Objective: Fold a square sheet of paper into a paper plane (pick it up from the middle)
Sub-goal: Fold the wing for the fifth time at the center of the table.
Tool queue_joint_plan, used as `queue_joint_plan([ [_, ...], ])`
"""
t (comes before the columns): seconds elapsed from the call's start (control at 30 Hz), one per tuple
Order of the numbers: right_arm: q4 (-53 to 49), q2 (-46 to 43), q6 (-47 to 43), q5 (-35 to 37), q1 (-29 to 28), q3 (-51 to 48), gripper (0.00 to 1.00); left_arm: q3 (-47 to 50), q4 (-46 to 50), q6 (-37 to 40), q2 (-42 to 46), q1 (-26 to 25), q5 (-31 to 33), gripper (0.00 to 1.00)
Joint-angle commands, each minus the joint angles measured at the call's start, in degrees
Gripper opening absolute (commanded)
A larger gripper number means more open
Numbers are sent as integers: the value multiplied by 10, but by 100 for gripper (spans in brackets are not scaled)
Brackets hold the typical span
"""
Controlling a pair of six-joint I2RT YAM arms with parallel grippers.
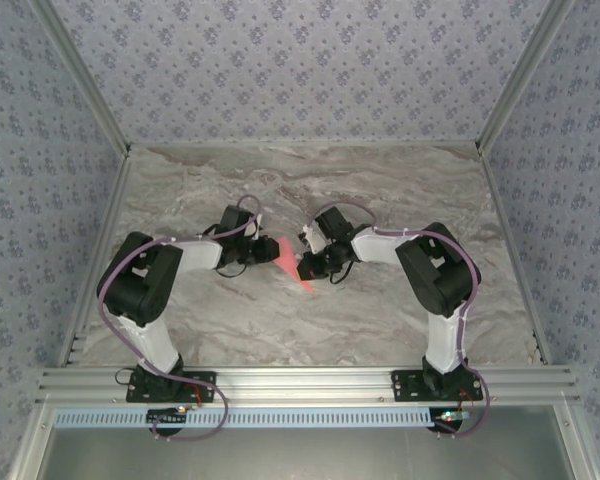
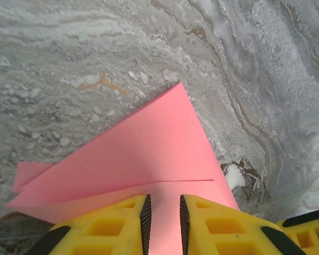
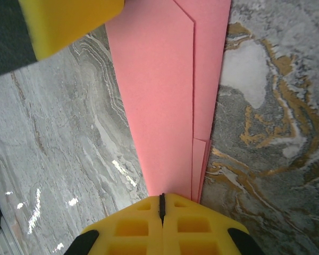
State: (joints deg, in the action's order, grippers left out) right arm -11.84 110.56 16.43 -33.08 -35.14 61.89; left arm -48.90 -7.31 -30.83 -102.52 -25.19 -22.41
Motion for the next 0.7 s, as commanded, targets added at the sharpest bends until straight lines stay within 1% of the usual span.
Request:
queue_joint_plan([
  [0.0,-88,22,-11,44,4,-33,0,-18,11,16,2,20,32,24],
  [0.13,-63,5,14,24,4,-19,0,-21,2,4,37,17,0,24],
  [0.3,-36,-40,53,-7,6,1,0,-14,9,-8,77,0,5,24],
  [0.43,-51,-73,55,-8,5,-5,0,7,-1,-26,103,-18,5,25],
  [0.67,-80,-73,49,-13,-4,-26,0,39,-32,-52,127,-67,12,24],
])
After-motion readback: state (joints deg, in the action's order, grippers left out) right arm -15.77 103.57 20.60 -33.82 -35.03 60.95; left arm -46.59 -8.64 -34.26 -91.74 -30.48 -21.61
